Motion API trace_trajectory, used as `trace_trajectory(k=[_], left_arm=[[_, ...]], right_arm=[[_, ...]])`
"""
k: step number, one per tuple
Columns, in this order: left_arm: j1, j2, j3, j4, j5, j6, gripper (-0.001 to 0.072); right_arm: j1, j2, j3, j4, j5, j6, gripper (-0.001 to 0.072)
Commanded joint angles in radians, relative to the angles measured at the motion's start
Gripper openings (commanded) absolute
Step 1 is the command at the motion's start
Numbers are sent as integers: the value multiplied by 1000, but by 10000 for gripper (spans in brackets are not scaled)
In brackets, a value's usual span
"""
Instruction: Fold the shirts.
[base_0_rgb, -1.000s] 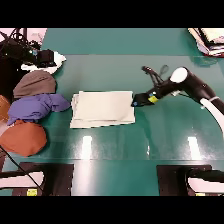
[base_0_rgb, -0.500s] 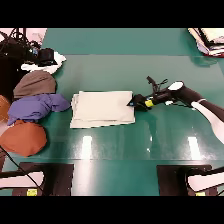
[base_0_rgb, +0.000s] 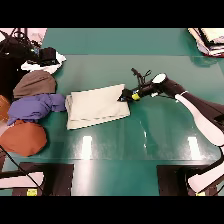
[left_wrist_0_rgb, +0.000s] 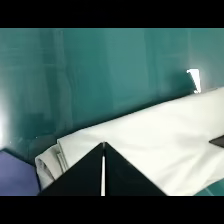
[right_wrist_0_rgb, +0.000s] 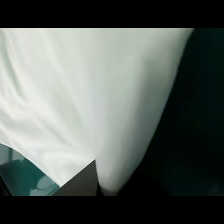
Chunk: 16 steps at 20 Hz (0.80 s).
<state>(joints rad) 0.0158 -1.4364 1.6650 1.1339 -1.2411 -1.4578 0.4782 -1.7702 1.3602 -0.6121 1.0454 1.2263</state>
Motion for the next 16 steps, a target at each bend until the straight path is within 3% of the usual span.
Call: trace_trajectory(k=[1, 8, 12, 16], left_arm=[[-74, 1, 0, -12, 6, 0, 20], [-276, 1, 0, -12, 30, 0, 21], [-333, 1, 0, -12, 48, -1, 20], [-351, 1, 0, -13, 82, -9, 21]], right_arm=[[-80, 93, 25, -182, -2, 80, 19], [-616, 500, -235, -406, 3, 120, 19], [-1047, 681, -377, -409, -53, 120, 19], [-1374, 724, -438, -409, -59, 120, 19]])
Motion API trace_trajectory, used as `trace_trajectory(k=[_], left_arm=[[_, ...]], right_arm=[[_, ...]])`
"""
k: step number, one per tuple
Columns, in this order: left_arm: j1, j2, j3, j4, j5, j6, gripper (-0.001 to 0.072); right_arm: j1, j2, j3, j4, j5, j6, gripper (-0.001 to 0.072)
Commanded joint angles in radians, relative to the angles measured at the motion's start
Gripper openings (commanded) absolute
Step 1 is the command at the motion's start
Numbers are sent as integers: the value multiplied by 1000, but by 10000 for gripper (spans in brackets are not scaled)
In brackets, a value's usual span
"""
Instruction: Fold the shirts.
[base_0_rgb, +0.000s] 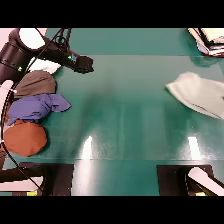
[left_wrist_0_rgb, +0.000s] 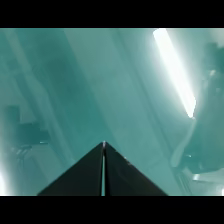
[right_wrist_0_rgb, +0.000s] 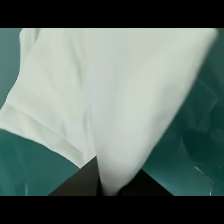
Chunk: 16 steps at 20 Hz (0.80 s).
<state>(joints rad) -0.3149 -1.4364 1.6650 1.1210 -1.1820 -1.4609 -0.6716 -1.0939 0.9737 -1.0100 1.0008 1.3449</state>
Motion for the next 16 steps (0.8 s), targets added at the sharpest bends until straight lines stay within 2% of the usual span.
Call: trace_trajectory(k=[1, 7, 8, 10, 11, 12, 14, 16], left_arm=[[-20, 1, 0, 0, 22, -6, 21], [-20, 1, 0, 2, 21, -5, 21], [-20, 1, 0, 8, 21, -4, 21], [-20, 1, 0, 30, 14, -5, 21], [-20, 1, 0, 36, 9, -4, 21], [-20, 1, 0, 40, 5, -5, 21], [-20, 1, 0, 39, 0, -5, 21], [-20, 1, 0, 39, -1, -5, 21]], right_arm=[[-270, 41, -58, -11, -14, 2, 19], [-328, -42, -58, -35, 24, -2, 19], [-328, -47, -58, -74, 34, -2, 47], [-328, -40, -58, -189, 47, -2, 410], [-328, -27, -57, -261, 46, -2, 545], [-328, -10, -56, -332, 46, -2, 578], [-328, 31, -29, -443, 50, -2, 577], [-328, 72, 19, -450, 46, 1, 577]])
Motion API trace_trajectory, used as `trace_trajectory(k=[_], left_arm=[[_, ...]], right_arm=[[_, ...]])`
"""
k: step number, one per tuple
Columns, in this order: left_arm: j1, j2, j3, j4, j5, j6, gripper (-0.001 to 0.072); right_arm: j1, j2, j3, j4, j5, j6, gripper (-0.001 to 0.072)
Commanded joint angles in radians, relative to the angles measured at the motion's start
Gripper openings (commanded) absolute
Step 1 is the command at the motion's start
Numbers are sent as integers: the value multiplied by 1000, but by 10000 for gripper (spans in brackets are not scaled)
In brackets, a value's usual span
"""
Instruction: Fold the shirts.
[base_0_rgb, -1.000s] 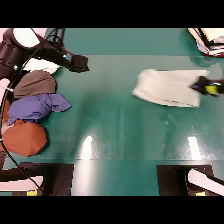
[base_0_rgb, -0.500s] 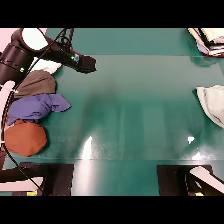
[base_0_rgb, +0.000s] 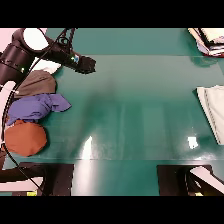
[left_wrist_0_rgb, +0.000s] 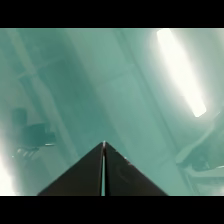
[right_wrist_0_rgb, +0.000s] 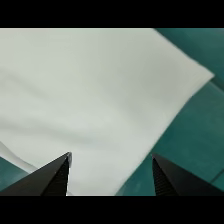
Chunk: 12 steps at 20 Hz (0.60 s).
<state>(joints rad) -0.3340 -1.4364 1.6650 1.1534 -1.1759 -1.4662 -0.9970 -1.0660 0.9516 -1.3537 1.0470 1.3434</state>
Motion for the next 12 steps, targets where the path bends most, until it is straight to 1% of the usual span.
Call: trace_trajectory(k=[1, 3, 5, 6, 9, 10, 11, 12], left_arm=[[-1, 1, 0, 6, -6, 0, 22], [-1, 1, 0, 6, -5, 0, 22], [-1, 1, 0, 6, -3, 1, 21], [-1, 1, 0, 7, 4, 3, 22], [-1, 1, 0, 6, 16, 8, 22], [-1, 1, 0, 6, 17, 8, 22], [-1, 1, 0, 6, 17, 8, 22], [-1, 1, 0, 6, 17, 8, 21]], right_arm=[[7, 58, 68, -59, -13, 3, 576], [64, 75, 116, 76, -10, 3, 574], [175, 93, 135, 195, 4, 3, 573], [246, 101, 135, 231, 8, 3, 566], [508, 109, 135, 234, 39, 3, 564], [586, 109, 135, 235, 38, 3, 505], [668, 109, 135, 233, 37, 3, 349], [737, 109, 135, 232, 36, 2, 259]])
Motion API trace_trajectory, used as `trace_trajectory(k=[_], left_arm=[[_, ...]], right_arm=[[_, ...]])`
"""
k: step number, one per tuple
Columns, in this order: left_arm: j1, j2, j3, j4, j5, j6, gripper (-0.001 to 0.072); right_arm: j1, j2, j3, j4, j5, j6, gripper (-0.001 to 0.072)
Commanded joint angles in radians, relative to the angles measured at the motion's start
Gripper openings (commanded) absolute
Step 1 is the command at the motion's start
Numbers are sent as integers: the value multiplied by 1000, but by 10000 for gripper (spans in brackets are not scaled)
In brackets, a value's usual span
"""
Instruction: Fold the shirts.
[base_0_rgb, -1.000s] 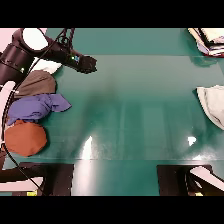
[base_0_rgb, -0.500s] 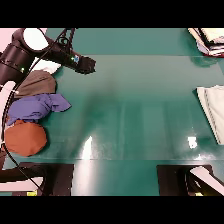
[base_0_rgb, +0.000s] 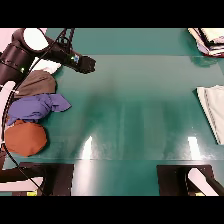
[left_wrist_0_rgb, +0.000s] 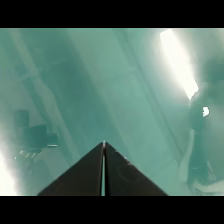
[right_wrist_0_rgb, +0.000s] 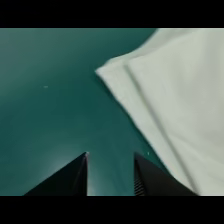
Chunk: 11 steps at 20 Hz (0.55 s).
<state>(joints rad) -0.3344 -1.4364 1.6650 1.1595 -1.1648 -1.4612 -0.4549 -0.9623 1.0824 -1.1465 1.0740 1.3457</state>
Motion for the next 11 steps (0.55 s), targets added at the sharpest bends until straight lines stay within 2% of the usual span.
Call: trace_trajectory(k=[1, 3, 7, 11], left_arm=[[0, 1, 0, 0, 6, 3, 22], [0, 1, 0, 0, 6, 3, 22], [0, 1, 0, 0, 6, 3, 22], [0, 1, 0, 0, 6, 3, 22]], right_arm=[[262, 6, 5, 19, 6, 0, 236], [359, 6, 5, 19, 6, 0, 20], [450, 6, 5, 19, 2, 0, 19], [458, 6, 5, 21, 19, 0, 19]])
